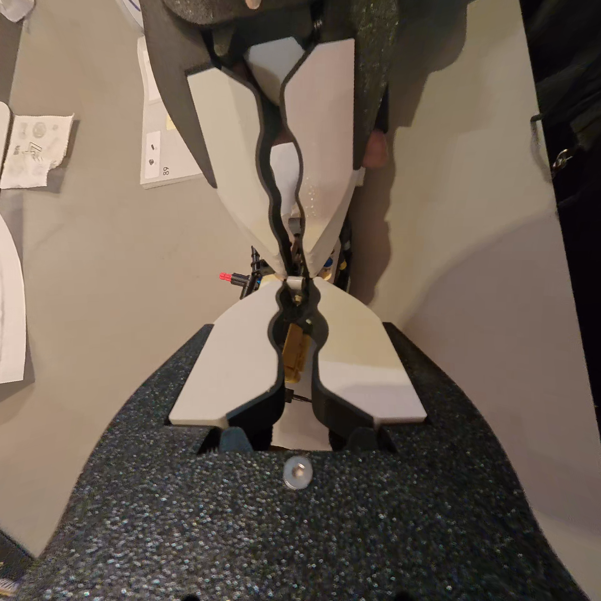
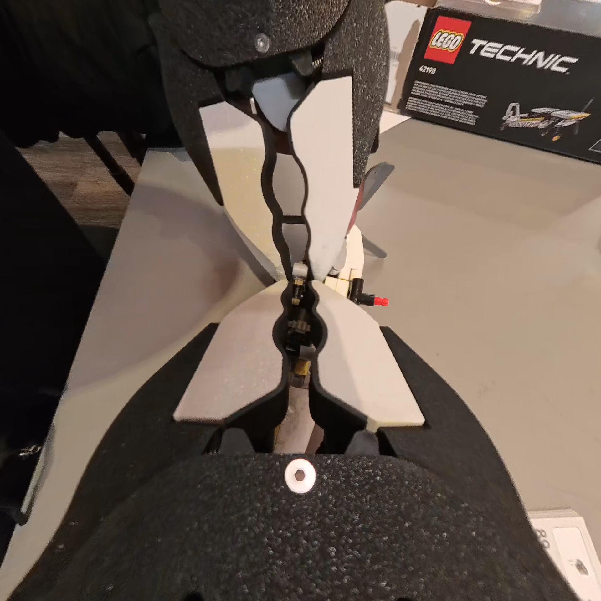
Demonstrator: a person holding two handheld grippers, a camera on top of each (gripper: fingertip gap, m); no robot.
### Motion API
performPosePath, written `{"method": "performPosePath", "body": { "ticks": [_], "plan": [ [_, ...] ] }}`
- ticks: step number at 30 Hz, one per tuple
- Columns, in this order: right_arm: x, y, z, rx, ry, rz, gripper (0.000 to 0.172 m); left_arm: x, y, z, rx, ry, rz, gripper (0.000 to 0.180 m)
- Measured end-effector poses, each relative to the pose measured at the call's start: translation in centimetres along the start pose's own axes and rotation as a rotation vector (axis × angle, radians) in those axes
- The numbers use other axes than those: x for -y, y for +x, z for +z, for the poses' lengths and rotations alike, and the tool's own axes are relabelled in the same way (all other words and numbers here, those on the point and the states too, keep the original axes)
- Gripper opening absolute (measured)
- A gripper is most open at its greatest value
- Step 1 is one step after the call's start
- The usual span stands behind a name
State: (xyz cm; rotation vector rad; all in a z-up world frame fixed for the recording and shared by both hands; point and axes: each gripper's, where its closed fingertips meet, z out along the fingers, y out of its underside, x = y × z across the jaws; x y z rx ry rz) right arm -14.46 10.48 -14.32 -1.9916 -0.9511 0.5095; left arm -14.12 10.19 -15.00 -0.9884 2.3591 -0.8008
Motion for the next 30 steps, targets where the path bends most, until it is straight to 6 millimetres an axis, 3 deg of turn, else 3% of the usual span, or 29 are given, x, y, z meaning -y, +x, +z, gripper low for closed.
{"method": "performPosePath", "body": {
  "ticks": [16,30],
  "plan": [
    [-1.0,-2.8,-1.0,0.297,-0.167,0.038,0.006,1.3,2.3,0.3,0.017,0.031,-0.016,0.009],
    [-1.2,-3.5,-1.1,0.277,-0.174,-0.018,0.006,1.2,3.0,0.0,0.132,0.039,-0.059,0.009]
  ]
}}
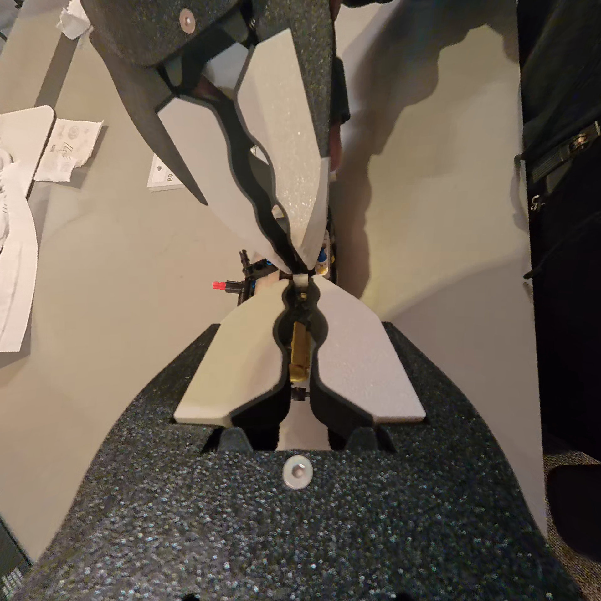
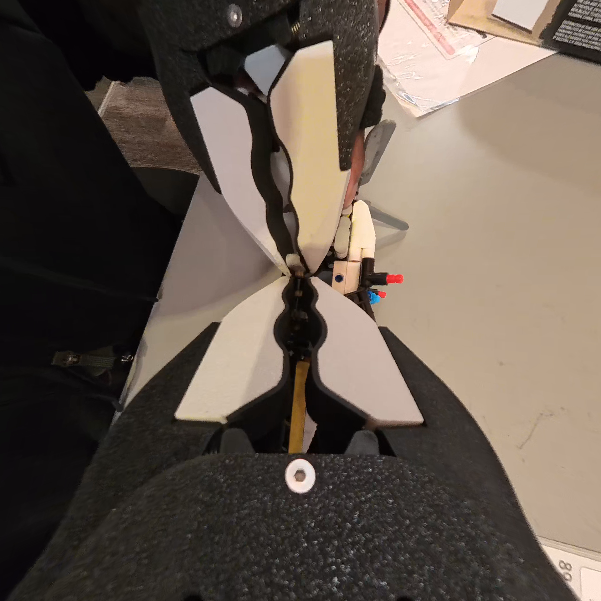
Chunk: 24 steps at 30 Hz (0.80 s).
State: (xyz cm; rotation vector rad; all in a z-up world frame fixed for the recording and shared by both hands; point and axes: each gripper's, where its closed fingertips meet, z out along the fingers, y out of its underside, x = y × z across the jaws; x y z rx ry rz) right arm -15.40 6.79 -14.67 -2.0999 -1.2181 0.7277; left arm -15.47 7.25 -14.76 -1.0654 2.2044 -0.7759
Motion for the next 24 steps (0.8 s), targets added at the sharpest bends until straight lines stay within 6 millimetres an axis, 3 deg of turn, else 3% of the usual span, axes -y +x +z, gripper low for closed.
{"method": "performPosePath", "body": {
  "ticks": [21,24],
  "plan": [
    [0.0,-1.0,-0.2,0.028,0.048,0.015,0.006,0.2,1.0,-0.4,0.044,0.026,-0.013,0.009],
    [-1.0,0.2,-1.2,-0.028,0.013,0.023,0.003,-1.1,0.1,-1.8,0.101,-0.002,-0.037,0.009]
  ]
}}
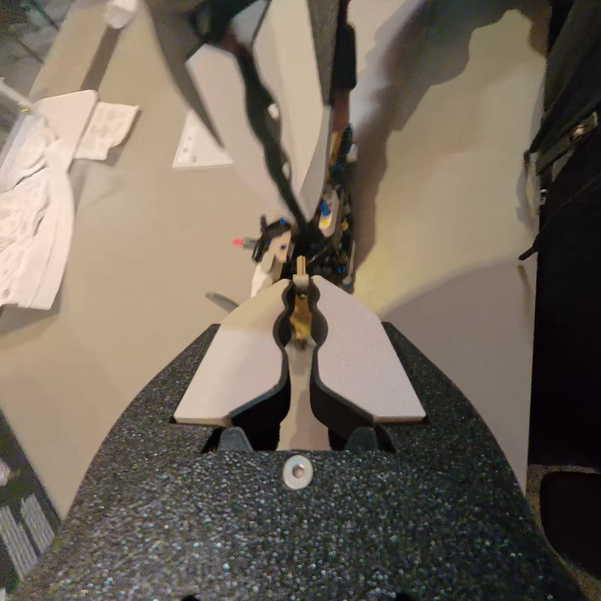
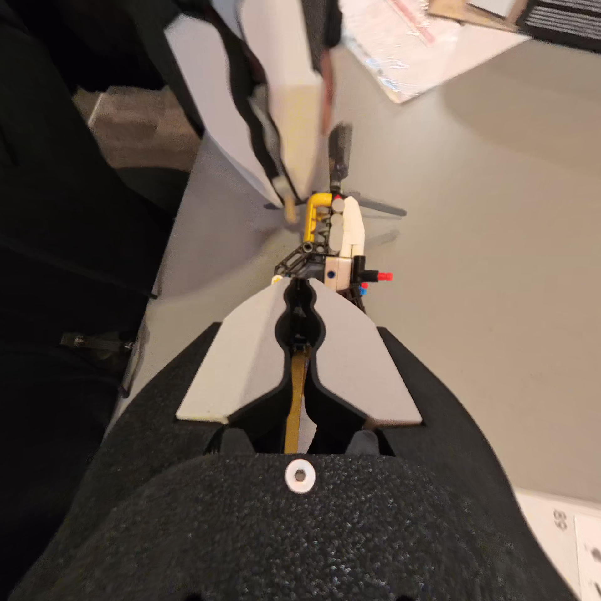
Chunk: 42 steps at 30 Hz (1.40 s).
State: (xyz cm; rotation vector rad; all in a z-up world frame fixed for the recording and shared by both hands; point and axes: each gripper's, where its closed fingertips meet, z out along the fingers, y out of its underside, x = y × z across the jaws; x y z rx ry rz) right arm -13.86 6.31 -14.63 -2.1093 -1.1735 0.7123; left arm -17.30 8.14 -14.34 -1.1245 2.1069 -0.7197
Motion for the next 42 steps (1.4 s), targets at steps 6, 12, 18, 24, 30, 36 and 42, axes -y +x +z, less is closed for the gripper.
{"method": "performPosePath", "body": {
  "ticks": [6,12,18,24,30,36,42],
  "plan": [
    [0.7,-0.3,0.0,-0.011,0.03,-0.037,0.0,1.8,0.0,-1.1,-0.023,0.132,-0.107,0.009],
    [2.0,0.0,-3.2,-0.182,0.181,-0.138,0.008,4.6,-0.9,-2.1,-0.05,0.47,-0.505,0.009],
    [3.2,-1.3,-5.2,-0.439,0.377,-0.319,0.025,8.1,-0.8,-1.3,-0.174,0.795,-0.942,0.01],
    [4.0,-3.2,-7.5,-0.634,0.506,-0.421,0.034,11.6,-0.5,-1.0,-0.383,1.059,-1.28,0.009],
    [3.3,-3.9,-9.0,-0.751,0.545,-0.403,0.03,14.0,1.3,1.0,-0.507,1.088,-1.388,0.009],
    [1.2,-5.0,-10.1,-0.663,0.593,-0.301,0.026,15.2,2.7,2.6,-0.532,1.054,-1.351,0.01],
    [-0.4,-5.8,-12.2,-0.394,0.77,-0.011,0.027,15.3,2.0,1.9,-0.24,1.007,-0.899,0.017]
  ]
}}
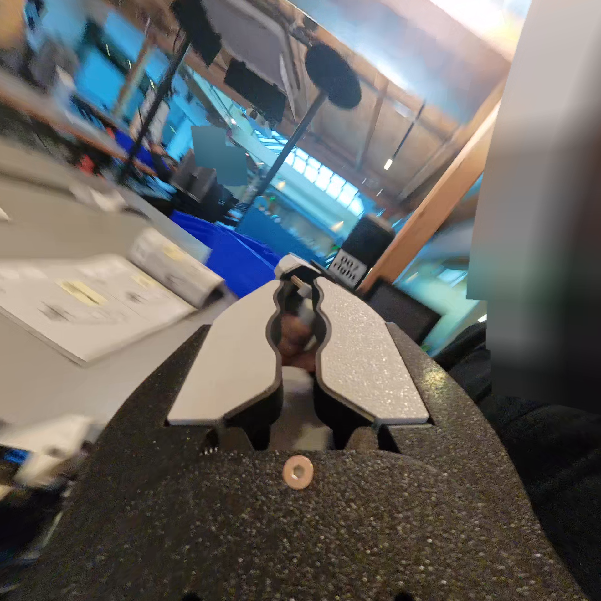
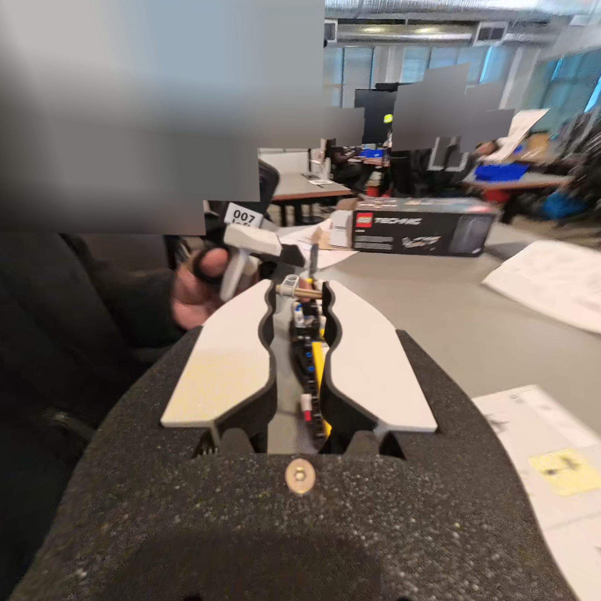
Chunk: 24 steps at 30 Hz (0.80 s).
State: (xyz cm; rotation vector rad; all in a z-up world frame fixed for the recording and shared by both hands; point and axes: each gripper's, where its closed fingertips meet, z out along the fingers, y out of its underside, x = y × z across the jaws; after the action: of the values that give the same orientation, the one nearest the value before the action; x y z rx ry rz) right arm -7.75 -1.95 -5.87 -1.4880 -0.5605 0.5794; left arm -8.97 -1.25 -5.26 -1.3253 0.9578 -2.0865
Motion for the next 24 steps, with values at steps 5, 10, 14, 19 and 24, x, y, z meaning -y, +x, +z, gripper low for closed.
{"method": "performPosePath", "body": {
  "ticks": [5,10,14,19,24],
  "plan": [
    [0.0,-0.3,-1.3,0.187,0.09,0.434,0.026,-2.2,0.4,1.0,0.036,-0.263,0.909,0.022],
    [-1.2,-1.4,-1.4,0.287,0.063,0.606,0.027,-2.8,0.7,2.1,-0.013,-0.343,1.472,0.024],
    [-1.1,-1.5,-1.6,0.328,0.084,0.681,0.026,-4.1,1.3,2.6,-0.077,-0.383,1.628,0.027],
    [-1.3,-1.8,-1.4,0.359,0.078,0.722,0.026,-4.1,0.6,3.0,-0.015,-0.356,1.774,0.012],
    [-2.2,-1.0,-1.4,0.276,0.038,0.647,0.027,-4.1,-0.5,2.9,0.069,-0.424,1.655,0.01]
  ]
}}
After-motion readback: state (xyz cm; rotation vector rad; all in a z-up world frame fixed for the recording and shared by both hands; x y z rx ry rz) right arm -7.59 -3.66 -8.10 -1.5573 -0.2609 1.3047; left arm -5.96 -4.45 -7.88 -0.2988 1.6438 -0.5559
